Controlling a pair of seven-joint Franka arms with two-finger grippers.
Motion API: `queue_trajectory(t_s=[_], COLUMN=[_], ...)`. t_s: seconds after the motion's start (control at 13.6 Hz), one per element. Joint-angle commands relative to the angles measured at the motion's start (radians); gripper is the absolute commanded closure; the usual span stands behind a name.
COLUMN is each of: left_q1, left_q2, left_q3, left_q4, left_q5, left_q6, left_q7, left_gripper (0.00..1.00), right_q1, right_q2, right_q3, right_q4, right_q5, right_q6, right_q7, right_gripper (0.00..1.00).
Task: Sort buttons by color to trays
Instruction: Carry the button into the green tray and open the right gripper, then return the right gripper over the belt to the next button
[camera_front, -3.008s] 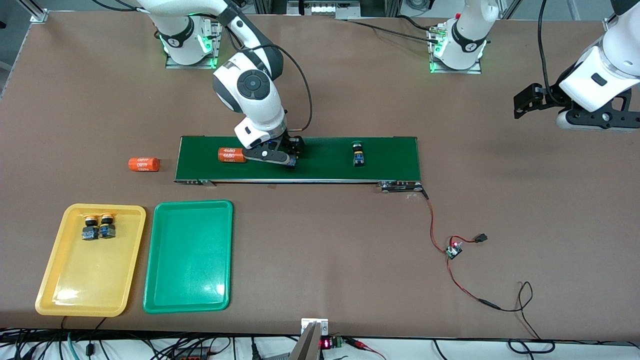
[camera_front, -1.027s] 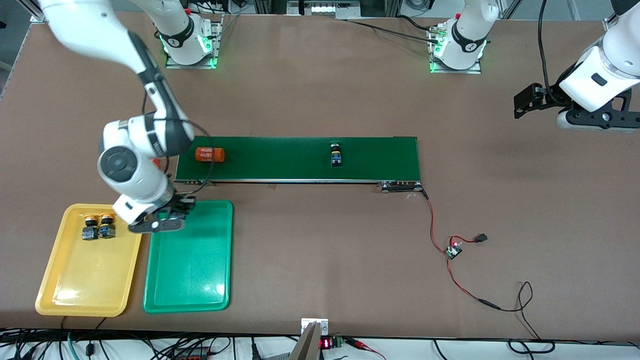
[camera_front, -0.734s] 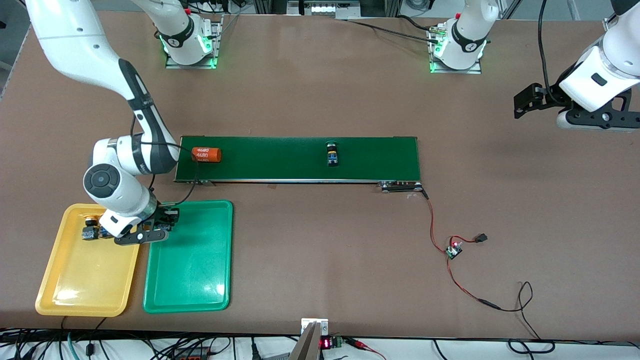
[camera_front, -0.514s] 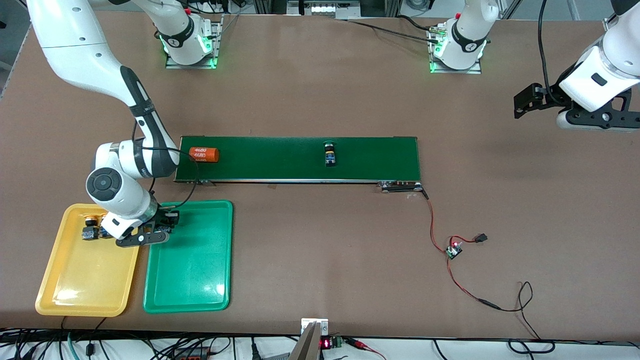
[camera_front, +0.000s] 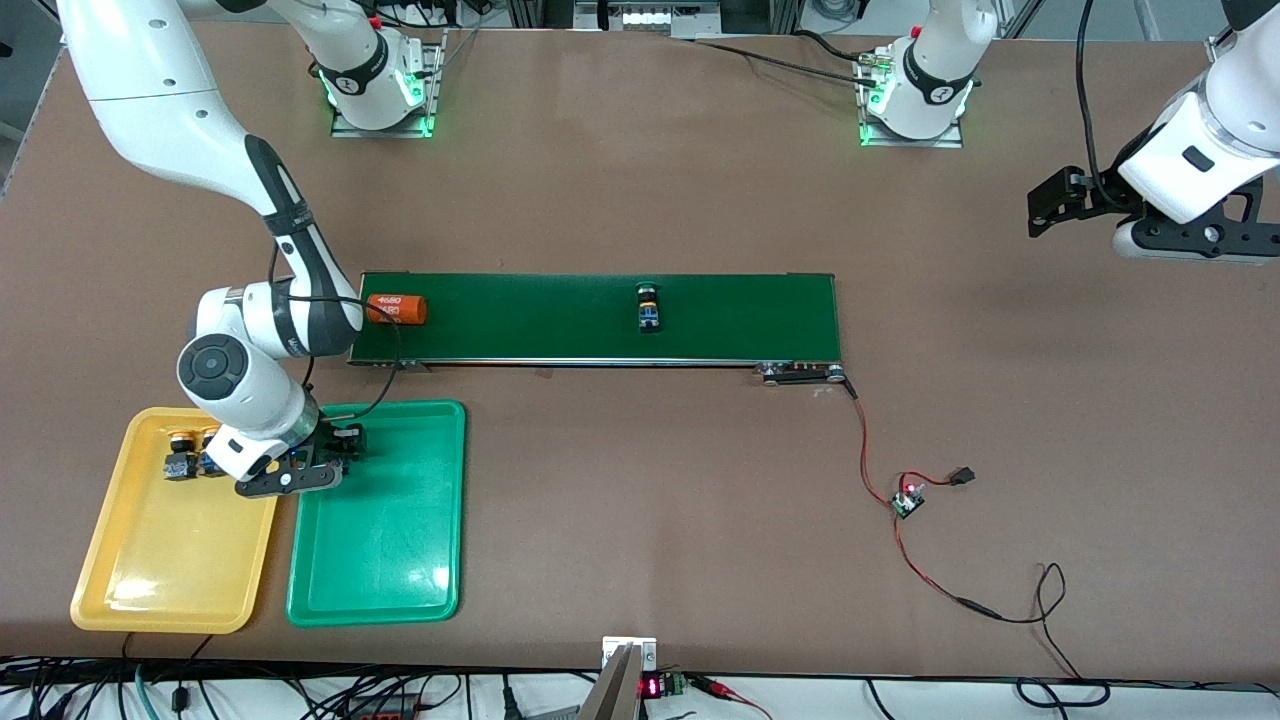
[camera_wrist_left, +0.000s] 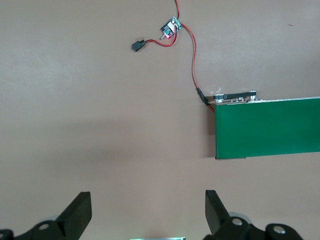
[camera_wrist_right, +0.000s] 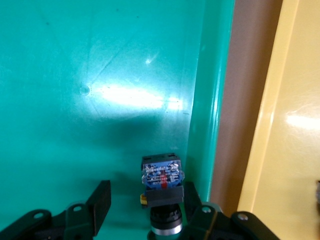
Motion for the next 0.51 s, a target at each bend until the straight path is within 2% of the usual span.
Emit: queue_trajectory(t_s=[0.0, 0.15, 0.22, 0.44], left_q1=[-0.001, -0.001, -0.001, -0.001], left_q2=[0.014, 0.016, 0.016, 0.014], left_q3=[-0.002, -0.005, -0.006, 0.000], left_q4=[0.029, 0.030, 0.030, 0.030], left_q5=[0.009, 0.009, 0.009, 0.009], left_q6=[-0.024, -0.021, -0.021, -0.024], left_q7=[0.017, 0.016, 0.017, 0.017], left_gripper=[0.00, 0.00, 0.00, 0.00], right_q1=[0.003, 0.017, 0.031, 0.034], right_q2=[-0.004, -0.059, -0.099, -0.220], right_q3=[0.004, 0.022, 0.051, 0.209], right_q4=[-0.001, -0.065, -0.104, -0.259], right_q5=[0.001, 0.004, 0.006, 0.009], right_q6=[-0.001, -0.027, -0.061, -0.089], right_q7=[0.012, 0.105, 0.172, 0.425], right_gripper=[0.29, 0.28, 0.26, 0.23])
